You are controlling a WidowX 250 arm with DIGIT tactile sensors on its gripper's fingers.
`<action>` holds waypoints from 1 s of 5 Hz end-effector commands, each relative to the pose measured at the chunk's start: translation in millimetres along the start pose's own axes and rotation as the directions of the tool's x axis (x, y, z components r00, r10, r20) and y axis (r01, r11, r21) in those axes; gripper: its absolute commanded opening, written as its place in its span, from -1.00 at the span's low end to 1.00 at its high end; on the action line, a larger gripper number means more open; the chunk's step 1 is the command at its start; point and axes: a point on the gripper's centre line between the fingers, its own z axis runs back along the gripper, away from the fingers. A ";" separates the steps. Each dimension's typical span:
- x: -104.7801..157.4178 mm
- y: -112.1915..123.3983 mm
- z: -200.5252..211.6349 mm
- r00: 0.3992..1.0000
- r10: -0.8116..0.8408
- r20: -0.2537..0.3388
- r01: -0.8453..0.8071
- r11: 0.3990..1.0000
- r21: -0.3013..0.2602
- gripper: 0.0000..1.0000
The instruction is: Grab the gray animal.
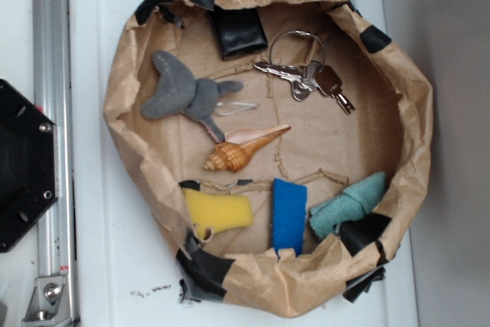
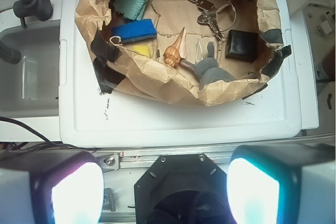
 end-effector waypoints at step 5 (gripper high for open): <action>136.1 46.7 -147.1 0.944 -0.326 -0.044 0.325 0.945 -0.029 1.00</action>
